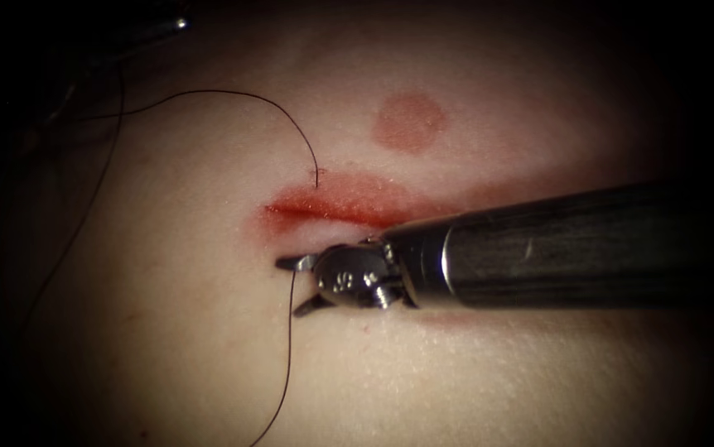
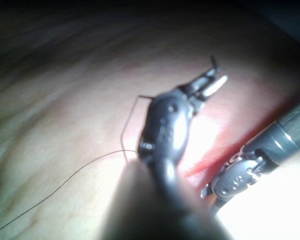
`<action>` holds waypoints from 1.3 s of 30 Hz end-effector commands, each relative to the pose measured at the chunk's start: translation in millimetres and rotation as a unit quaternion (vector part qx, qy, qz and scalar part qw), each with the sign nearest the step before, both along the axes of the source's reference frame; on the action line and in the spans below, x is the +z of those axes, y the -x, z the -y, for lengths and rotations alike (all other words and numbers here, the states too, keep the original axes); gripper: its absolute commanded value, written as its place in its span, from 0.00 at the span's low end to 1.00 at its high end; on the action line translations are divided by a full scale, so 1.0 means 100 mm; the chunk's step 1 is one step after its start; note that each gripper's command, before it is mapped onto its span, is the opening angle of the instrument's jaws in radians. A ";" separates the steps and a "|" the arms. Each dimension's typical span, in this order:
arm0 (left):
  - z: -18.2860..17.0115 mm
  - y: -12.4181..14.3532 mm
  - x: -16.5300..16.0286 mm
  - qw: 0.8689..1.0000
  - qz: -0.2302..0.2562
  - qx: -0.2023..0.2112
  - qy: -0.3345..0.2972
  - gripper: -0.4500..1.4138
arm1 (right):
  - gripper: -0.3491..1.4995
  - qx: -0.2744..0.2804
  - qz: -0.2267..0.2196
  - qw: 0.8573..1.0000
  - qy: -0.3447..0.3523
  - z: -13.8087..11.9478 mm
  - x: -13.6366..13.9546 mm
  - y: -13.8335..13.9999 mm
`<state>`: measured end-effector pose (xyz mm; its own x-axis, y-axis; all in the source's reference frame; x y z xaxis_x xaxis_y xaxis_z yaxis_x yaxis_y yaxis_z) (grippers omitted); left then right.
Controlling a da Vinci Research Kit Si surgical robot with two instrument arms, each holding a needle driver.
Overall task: Wound Closure
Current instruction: With the right gripper pull the suture through until only the tail remains.
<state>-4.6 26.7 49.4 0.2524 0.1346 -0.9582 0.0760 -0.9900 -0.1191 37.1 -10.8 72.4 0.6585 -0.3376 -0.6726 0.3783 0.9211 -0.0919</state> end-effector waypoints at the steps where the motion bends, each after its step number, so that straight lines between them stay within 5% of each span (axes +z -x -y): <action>1: -0.001 0.005 0.007 1.000 0.001 0.000 0.000 0.05 | 0.86 0.000 -0.001 1.000 -0.001 0.003 0.005 -0.004; 9: 0.000 0.005 0.006 1.000 0.000 0.001 -0.003 0.05 | 0.83 -0.033 0.012 0.999 0.001 0.019 0.049 -0.024; 17: 0.000 0.005 0.006 1.000 0.000 0.001 -0.003 0.05 | 0.82 -0.035 0.034 0.999 0.022 0.016 0.076 -0.011; 22: 0.000 0.005 0.006 1.000 0.000 0.001 -0.003 0.05 | 0.59 -0.046 0.062 0.997 0.013 0.014 0.078 -0.012; 25: 0.000 0.005 0.006 1.000 0.000 0.001 -0.003 0.05 | 0.19 -0.051 0.068 0.996 0.009 0.013 0.079 -0.013; 26: 0.000 0.005 0.006 1.000 0.000 0.001 -0.003 0.05 | 0.00 -0.053 0.064 0.997 0.002 0.013 0.076 -0.008; 32: -0.001 0.005 0.006 1.000 0.000 0.001 -0.003 0.05 | 0.00 -0.040 0.060 0.997 -0.016 0.027 0.061 0.013; 39: -0.002 0.005 0.007 1.000 0.001 0.001 -0.003 0.05 | 0.00 -0.046 0.051 0.997 -0.020 0.093 -0.025 0.039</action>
<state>-4.6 26.9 49.4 0.2531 0.1409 -0.9571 0.0776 -0.9891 -0.1251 32.5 -20.0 68.2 0.6915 -0.3775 -0.6159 0.4669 0.8841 -0.0178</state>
